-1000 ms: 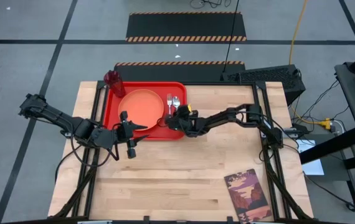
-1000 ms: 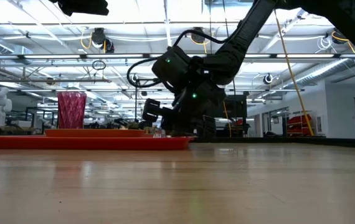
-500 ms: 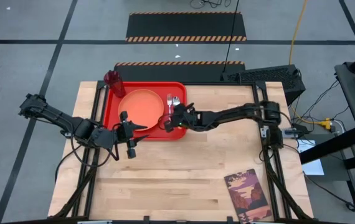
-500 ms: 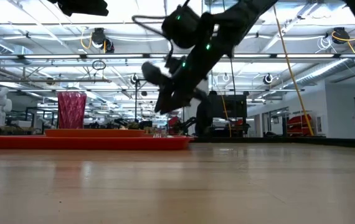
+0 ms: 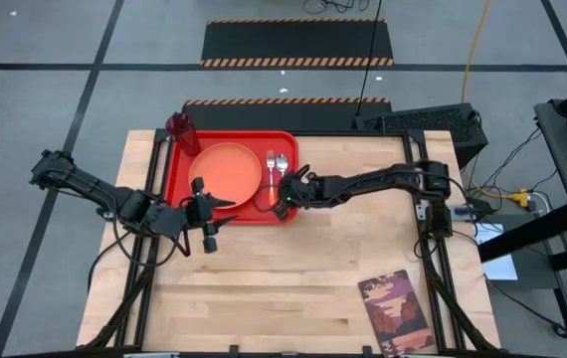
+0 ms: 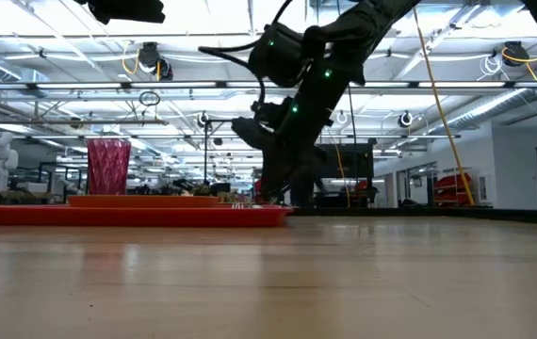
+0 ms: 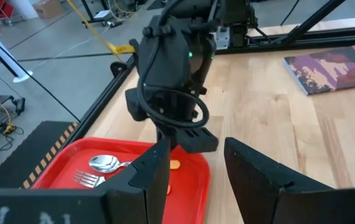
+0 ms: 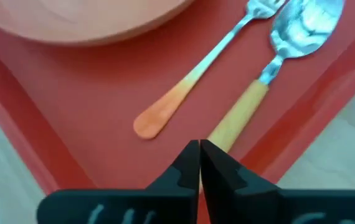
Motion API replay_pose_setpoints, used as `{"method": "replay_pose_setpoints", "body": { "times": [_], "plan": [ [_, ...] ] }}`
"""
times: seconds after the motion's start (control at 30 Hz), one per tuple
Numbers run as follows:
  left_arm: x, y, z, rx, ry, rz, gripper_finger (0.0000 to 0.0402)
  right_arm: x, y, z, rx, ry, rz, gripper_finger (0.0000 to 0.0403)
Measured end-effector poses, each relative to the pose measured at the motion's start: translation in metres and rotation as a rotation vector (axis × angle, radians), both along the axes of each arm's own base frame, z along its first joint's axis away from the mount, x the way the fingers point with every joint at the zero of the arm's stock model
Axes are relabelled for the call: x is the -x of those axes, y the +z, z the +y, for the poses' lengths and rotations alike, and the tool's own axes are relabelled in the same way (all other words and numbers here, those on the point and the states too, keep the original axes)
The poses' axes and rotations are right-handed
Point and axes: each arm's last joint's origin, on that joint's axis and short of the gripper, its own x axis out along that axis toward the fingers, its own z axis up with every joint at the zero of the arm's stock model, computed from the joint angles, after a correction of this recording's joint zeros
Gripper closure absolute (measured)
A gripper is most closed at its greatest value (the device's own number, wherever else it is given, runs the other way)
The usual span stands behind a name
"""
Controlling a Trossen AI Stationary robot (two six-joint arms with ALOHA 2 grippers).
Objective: Pick and place plate/cup/fork/spoon on tray
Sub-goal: Put the yellow spoon on the orange tray to the right of the orange fork
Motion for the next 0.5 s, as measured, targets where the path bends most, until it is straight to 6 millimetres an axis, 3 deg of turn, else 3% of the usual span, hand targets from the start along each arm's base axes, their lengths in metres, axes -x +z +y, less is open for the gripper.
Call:
{"method": "replay_pose_setpoints", "body": {
  "times": [0.23, 0.5],
  "plan": [
    [0.000, 0.000, 0.000, 0.000, 0.001, 0.001, 0.0245, -0.003, -0.022, -0.001, -0.006, 0.002, 0.057, 0.0402],
    [0.000, 0.000, 0.000, 0.000, 0.000, 0.003, 0.0245, -0.003, -0.022, -0.001, -0.001, 0.003, 0.055, 0.0403]
  ]
}}
